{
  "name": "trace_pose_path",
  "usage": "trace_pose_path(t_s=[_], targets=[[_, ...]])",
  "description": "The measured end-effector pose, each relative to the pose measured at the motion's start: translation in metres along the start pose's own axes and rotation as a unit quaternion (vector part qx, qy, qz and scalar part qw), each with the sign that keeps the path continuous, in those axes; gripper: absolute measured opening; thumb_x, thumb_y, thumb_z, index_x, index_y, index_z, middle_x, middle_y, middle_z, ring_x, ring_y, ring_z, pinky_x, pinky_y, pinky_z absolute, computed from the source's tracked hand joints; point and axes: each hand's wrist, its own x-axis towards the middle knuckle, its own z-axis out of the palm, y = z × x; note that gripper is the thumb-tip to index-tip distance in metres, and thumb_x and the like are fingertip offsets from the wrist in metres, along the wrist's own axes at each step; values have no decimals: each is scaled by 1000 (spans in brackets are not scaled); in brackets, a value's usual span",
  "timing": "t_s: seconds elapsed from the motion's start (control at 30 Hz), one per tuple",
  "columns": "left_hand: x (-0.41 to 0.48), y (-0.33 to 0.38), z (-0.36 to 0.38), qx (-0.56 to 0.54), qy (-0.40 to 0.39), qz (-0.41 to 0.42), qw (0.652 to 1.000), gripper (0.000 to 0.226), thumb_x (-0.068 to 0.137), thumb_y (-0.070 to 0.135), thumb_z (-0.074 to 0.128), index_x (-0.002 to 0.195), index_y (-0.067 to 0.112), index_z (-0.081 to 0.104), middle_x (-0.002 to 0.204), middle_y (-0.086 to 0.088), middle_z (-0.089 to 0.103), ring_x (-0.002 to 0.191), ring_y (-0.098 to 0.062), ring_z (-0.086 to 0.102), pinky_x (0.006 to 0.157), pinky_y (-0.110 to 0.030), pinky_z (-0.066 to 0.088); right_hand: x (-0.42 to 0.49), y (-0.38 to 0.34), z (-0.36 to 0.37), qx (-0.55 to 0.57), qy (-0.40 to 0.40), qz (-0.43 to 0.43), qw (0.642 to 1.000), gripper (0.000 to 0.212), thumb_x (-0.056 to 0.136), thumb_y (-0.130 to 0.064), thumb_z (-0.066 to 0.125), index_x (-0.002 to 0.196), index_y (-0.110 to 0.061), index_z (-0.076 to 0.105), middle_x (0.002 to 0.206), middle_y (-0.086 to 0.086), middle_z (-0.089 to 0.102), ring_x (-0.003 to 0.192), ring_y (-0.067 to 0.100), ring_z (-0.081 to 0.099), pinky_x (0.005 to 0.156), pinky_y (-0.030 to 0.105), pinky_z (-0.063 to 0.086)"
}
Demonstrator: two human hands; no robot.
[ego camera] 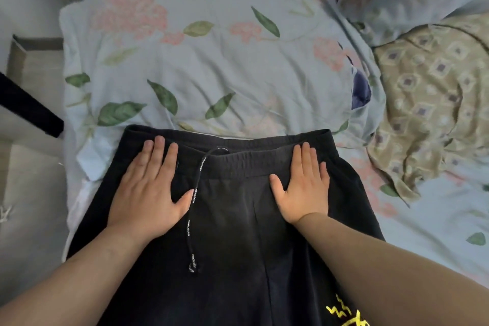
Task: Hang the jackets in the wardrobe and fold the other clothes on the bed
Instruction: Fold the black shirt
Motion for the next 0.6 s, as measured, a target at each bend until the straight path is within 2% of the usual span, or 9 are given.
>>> trace_pose_path(t_s=[0.07, 0.17, 0.27, 0.37, 0.43, 0.5, 0.6], targets=[[-1, 1, 0, 1, 12, -5, 1000, 93, 81, 65, 31, 154, 8, 22, 162, -16, 15, 150, -29, 14, 120, -38, 8, 0, 0, -1, 13, 10, -7, 1000, 90, 88, -70, 16, 158, -15, 7, 166, 4, 2, 153, 20, -2, 124, 44, 1], [-2, 4, -2, 9, 15, -19, 1000, 87, 90, 61, 43, 156, 11, 16, 163, -13, 9, 151, -27, 8, 122, -37, 5, -1, 0, -4, 32, 15, -14, 999, 90, 86, -70, 15, 158, -16, 7, 166, 3, 2, 153, 19, -2, 124, 43, -1], [-16, 24, -6, -83, 25, -84, 993, 78, 95, 52, 47, 156, 15, 16, 164, -12, 5, 151, -26, 4, 123, -40, 6, -7, 6, -14, 69, 12, -48, 996, 84, 90, -62, 26, 158, -15, 11, 166, 6, 4, 153, 20, 0, 124, 41, -2], [-51, 55, 0, -182, 48, -103, 977, 61, 99, 42, 41, 154, 17, 29, 164, -9, 10, 151, -22, 5, 123, -39, 4, -34, 22, -23, 149, -17, -107, 983, 70, 96, -45, 44, 156, -16, 23, 165, 5, 11, 152, 20, 5, 123, 34, -1], [-84, 78, 10, -194, 44, -82, 976, 56, 101, 42, 36, 152, 18, 34, 163, -3, 14, 151, -16, 4, 123, -35, 1, -71, 40, -27, 200, -44, -132, 970, 59, 97, -37, 49, 152, -20, 35, 163, 0, 21, 151, 15, 13, 121, 28, 6], [-115, 103, 14, -204, 33, -63, 976, 62, 98, 49, 27, 152, 18, 33, 163, 0, 17, 149, -7, 2, 122, -30, -2, -115, 67, -30, 222, -25, -131, 966, 48, 96, -32, 52, 143, -24, 50, 156, -7, 37, 146, 11, 27, 119, 24, 16], [-150, 137, 15, -246, 30, -51, 967, 65, 98, 48, 30, 155, 18, 22, 164, 1, 11, 144, -1, -5, 123, -31, -1, -174, 120, -30, 214, 42, -53, 975, 41, 91, -29, 59, 133, -27, 60, 145, -12, 48, 137, 10, 39, 117, 27, 26]])
